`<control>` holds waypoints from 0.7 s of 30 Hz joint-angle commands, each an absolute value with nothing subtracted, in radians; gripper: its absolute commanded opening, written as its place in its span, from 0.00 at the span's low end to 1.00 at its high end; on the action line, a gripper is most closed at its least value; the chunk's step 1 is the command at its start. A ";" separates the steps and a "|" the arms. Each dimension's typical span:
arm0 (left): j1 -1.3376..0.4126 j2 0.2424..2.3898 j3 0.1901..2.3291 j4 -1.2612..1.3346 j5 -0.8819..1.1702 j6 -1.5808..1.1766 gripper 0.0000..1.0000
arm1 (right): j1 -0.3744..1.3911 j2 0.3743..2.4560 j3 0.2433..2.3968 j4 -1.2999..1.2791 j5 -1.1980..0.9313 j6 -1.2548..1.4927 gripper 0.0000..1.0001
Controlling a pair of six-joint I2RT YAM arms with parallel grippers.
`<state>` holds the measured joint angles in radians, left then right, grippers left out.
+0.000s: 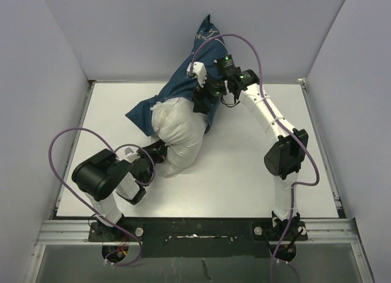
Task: Put the pillow into the pillowcase
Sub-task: Stuff the pillow into the pillowcase.
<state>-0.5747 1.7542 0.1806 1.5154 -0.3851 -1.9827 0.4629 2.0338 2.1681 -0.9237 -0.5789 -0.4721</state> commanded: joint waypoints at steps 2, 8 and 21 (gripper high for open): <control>-0.566 1.749 0.205 1.517 -0.377 -1.953 0.00 | 0.526 2.034 2.197 -0.834 -0.386 -0.492 0.75; -0.548 1.729 0.197 1.514 -0.354 -1.918 0.00 | 0.530 2.023 2.226 -0.845 -0.293 -0.523 0.28; -0.433 1.583 0.285 1.404 -0.116 -1.646 0.21 | 0.495 1.999 2.305 -0.956 -0.703 -0.483 0.00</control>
